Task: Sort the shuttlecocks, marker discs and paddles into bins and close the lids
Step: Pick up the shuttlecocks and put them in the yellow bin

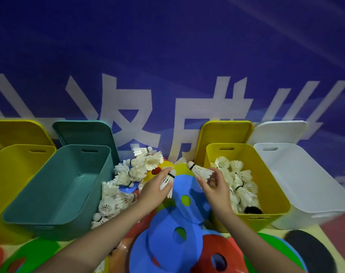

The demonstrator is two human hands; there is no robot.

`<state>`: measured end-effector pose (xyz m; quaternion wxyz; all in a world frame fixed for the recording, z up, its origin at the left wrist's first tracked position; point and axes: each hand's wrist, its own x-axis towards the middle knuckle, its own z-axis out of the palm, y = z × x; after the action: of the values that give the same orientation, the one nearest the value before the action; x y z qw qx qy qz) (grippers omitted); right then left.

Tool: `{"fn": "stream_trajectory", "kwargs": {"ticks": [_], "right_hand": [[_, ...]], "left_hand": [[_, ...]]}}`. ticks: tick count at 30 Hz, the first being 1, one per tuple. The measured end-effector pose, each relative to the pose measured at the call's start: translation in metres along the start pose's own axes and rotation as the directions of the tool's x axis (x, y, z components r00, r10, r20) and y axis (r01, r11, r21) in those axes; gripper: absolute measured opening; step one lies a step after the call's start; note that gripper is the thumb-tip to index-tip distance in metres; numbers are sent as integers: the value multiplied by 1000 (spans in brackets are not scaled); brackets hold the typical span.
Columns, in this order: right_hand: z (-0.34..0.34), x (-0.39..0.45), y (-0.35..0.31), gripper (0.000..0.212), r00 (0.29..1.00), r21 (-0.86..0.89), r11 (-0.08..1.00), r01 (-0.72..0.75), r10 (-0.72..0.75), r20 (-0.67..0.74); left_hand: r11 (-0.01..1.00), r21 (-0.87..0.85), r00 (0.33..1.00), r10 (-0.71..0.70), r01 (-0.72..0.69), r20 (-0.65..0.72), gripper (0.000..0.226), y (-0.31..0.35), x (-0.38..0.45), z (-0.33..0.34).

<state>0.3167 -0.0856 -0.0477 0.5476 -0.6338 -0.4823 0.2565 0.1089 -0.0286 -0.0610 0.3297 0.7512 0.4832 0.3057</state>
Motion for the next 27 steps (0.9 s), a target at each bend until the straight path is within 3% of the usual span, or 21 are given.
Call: {"fn": "stream_trajectory", "kwargs": {"ticks": [8, 11, 17, 24, 27], "right_hand": [[-115, 25, 35, 37, 974, 8, 998, -56, 56, -221], [-147, 36, 50, 39, 959, -2, 995, -104, 100, -266], [-174, 63, 84, 49, 984, -179, 976, -124, 97, -151], [-180, 88, 110, 50, 994, -337, 935, -112, 104, -42], [-177, 90, 114, 53, 994, -338, 936, -101, 105, -5]], "left_hand": [[990, -140, 999, 4, 1, 33, 51, 72, 35, 85], [994, -111, 999, 10, -6, 33, 54, 92, 49, 116], [996, 82, 999, 34, -33, -11, 52, 121, 80, 159], [939, 339, 987, -98, 50, 126, 59, 116, 104, 192], [877, 481, 981, -98, 5, 168, 58, 111, 109, 195]]}}
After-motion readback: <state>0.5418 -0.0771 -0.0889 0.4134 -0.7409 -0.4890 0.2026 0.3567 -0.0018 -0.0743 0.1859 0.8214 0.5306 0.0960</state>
